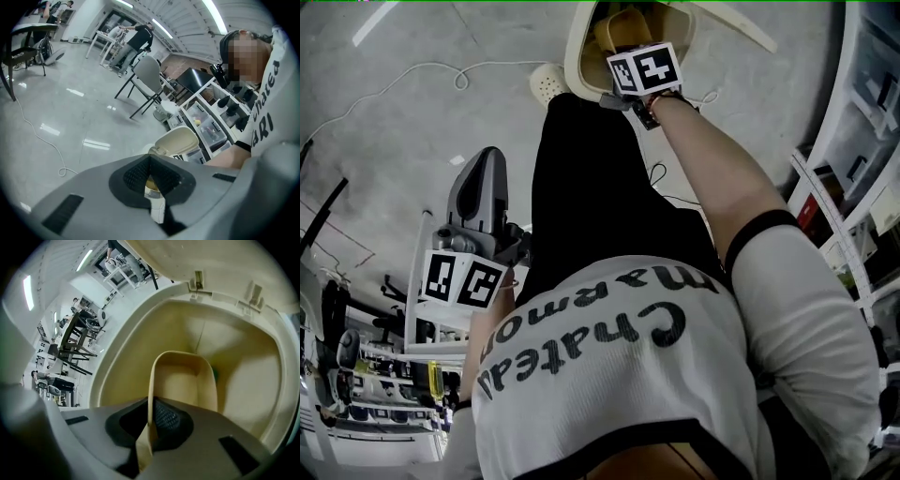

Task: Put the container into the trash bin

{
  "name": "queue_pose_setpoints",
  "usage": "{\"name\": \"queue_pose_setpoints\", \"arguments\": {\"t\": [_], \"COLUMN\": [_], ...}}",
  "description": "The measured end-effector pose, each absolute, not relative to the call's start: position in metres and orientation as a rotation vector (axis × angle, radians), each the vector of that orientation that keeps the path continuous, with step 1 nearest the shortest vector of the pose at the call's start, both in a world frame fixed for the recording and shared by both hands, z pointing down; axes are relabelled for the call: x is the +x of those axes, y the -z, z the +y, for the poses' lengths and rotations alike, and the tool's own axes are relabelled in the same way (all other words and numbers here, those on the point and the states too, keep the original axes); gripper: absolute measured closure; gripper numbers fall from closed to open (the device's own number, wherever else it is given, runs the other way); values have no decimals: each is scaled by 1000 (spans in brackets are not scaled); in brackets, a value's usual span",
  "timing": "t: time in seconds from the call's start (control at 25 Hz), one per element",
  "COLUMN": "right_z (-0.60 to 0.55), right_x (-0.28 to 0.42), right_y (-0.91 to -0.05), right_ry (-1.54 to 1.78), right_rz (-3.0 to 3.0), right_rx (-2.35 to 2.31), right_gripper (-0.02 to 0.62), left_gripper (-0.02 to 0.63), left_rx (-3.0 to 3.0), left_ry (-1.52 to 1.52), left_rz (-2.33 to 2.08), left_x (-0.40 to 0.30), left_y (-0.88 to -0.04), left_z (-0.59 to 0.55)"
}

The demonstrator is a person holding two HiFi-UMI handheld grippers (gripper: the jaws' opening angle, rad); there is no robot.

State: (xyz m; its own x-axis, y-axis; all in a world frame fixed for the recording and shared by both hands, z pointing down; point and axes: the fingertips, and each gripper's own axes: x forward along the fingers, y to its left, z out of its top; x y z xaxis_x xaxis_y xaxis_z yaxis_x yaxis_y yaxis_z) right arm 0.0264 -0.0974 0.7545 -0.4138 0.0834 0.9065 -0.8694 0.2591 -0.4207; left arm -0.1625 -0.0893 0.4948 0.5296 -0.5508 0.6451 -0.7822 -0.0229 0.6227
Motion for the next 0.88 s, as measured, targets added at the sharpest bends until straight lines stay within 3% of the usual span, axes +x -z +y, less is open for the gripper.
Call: {"name": "queue_pose_setpoints", "arguments": {"t": [0.88], "right_z": [-107], "right_x": [27], "right_y": [-857], "right_ry": [-1290], "right_rz": [-1569], "right_rx": [687], "right_gripper": [563], "left_gripper": [583], "left_rx": [1655], "left_ry": [-291], "left_rz": [-1192], "left_x": [-184], "left_y": [-554], "left_z": [-62]}}
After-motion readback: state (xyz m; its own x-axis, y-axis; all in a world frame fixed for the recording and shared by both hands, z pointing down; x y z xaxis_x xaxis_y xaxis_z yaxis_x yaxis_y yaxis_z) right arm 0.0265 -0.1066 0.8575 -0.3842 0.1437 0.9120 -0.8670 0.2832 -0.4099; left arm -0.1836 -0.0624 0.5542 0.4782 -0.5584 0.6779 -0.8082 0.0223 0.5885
